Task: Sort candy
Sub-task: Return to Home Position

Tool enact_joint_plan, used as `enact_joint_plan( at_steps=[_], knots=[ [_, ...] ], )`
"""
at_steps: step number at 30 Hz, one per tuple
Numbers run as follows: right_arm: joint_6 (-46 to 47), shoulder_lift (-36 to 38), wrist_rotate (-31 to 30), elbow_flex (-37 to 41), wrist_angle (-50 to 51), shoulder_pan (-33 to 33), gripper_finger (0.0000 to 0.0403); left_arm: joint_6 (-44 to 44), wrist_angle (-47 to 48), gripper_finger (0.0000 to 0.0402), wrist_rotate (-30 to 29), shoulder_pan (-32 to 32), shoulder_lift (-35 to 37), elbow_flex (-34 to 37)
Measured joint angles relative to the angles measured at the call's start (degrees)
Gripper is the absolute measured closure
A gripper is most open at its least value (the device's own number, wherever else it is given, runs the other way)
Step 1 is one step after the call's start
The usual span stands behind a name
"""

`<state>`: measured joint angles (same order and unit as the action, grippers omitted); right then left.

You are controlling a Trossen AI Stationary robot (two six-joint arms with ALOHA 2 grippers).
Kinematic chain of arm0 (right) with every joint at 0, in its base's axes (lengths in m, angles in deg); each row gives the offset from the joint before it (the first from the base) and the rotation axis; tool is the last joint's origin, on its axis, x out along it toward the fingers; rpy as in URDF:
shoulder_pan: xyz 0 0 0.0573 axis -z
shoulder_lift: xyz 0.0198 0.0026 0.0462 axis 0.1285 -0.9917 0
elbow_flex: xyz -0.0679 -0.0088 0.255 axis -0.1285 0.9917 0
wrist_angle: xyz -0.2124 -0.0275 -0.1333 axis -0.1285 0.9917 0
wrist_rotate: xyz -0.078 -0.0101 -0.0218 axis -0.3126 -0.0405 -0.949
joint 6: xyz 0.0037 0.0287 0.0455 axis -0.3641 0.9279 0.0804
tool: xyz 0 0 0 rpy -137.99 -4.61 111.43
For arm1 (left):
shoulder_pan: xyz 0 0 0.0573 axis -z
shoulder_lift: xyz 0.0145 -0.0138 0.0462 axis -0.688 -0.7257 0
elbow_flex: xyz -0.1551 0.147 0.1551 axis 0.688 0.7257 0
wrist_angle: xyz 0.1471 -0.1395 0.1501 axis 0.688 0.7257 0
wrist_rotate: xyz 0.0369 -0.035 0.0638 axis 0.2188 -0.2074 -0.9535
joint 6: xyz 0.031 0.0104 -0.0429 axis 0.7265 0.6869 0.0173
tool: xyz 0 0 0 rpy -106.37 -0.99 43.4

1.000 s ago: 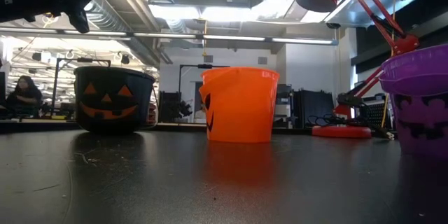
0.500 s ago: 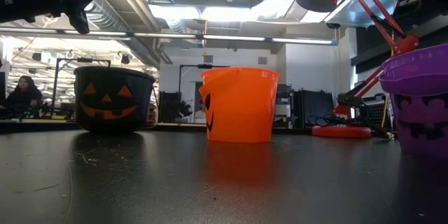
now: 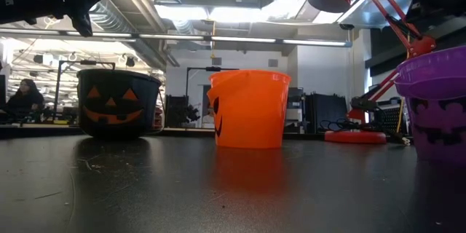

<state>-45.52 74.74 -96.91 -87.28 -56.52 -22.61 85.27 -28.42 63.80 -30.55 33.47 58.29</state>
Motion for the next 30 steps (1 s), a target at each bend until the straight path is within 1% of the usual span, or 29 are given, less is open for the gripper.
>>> enact_joint_plan(
  at_steps=[2, 5, 6, 12, 18, 20, 24, 30],
  knots=[
    [0.9, 0.0, 3.4, 0.0, 0.0, 2.8, 0.0402, -0.4, 0.2, 0.0401, 0.0, 0.0, 0.0, 0.0],
    [3.2, 0.0, 10.9, 0.0, 0.3, 7.8, 0.0402, -0.5, 0.2, 0.0401, 0.0, 0.0, 0.0, 0.0],
    [4.2, 0.0, 12.5, 0.0, 0.8, 9.6, 0.0402, -0.6, 0.2, 0.0401, 0.0, 0.0, 0.0, 0.0],
    [7.3, 0.0, 17.7, 0.0, 2.8, 18.9, 0.0402, -2.0, 0.7, 0.0402, 0.0, 0.0, 0.0, 0.0],
    [11.8, 0.0, 27.6, 0.0, 2.8, 26.1, 0.0402, -2.3, 1.9, 0.0402, 0.8, 0.0, 0.0, 0.0],
    [12.4, 0.0, 28.9, 0.0, 3.3, 28.2, 0.0402, -2.3, 1.9, 0.0402, 1.4, 0.0, 0.0, 0.0],
    [12.5, 0.0, 29.0, 0.0, 4.0, 31.8, 0.0402, -2.3, 2.0, 0.0401, 1.5, 0.0, 0.0, 0.0],
    [15.3, 0.0, 32.4, 0.0, 4.0, 35.1, 0.0402, -2.3, 3.4, 0.0401, 1.6, 0.0, 0.0, 0.0]
  ],
)
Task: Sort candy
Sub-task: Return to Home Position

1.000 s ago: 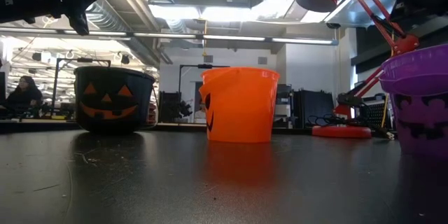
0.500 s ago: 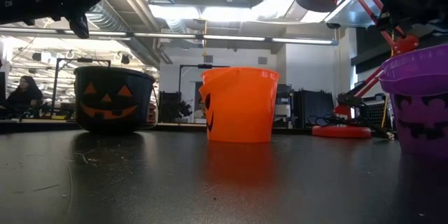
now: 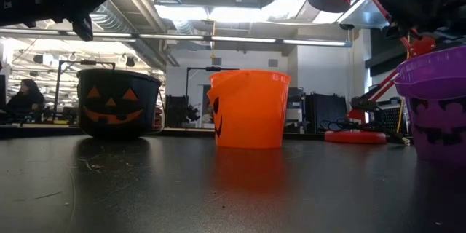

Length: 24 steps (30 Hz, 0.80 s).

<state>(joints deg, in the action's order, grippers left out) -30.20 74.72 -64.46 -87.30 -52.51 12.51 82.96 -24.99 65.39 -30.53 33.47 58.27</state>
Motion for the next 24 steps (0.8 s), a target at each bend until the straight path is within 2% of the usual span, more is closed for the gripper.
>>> enact_joint_plan(
  at_steps=[3, 6, 17, 24],
  knots=[
    [1.2, 0.0, 0.3, 0.0, 1.0, 0.3, 0.0402, 0.0, 0.0, 0.0401, -0.6, 0.0, 0.0, 0.0],
    [1.3, 0.0, -2.2, 0.0, 1.7, 0.2, 0.0402, 0.0, 0.0, 0.0401, -0.6, 0.0, 0.0, 0.0],
    [1.2, 0.0, -18.7, 0.0, 6.5, 0.2, 0.0402, 0.0, 0.0, 0.0401, -0.7, 0.0, 0.0, 0.0],
    [1.3, 0.0, -18.7, -0.1, 13.6, 0.2, 0.0402, 0.0, 0.0, 0.0401, -0.7, 0.0, 0.0, 0.0]
  ],
)
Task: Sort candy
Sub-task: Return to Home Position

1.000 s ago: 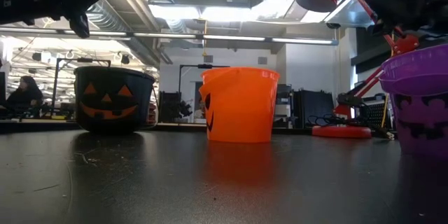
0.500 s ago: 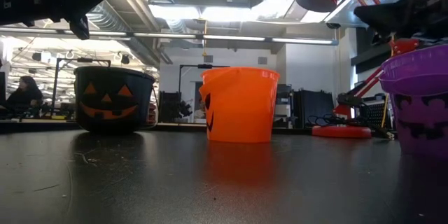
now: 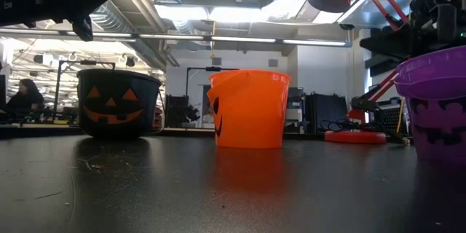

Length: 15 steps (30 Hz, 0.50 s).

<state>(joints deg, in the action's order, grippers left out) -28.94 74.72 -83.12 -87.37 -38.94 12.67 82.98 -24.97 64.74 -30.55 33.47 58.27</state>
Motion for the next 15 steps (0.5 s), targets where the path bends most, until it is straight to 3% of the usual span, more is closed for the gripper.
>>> enact_joint_plan(
  at_steps=[15],
  knots=[
    [0.0, -0.1, 0.0, 0.0, -0.1, 0.0, 0.0402, 0.0, 0.0, 0.0401, 0.0, 0.0, 0.0, 0.0]
  ],
)
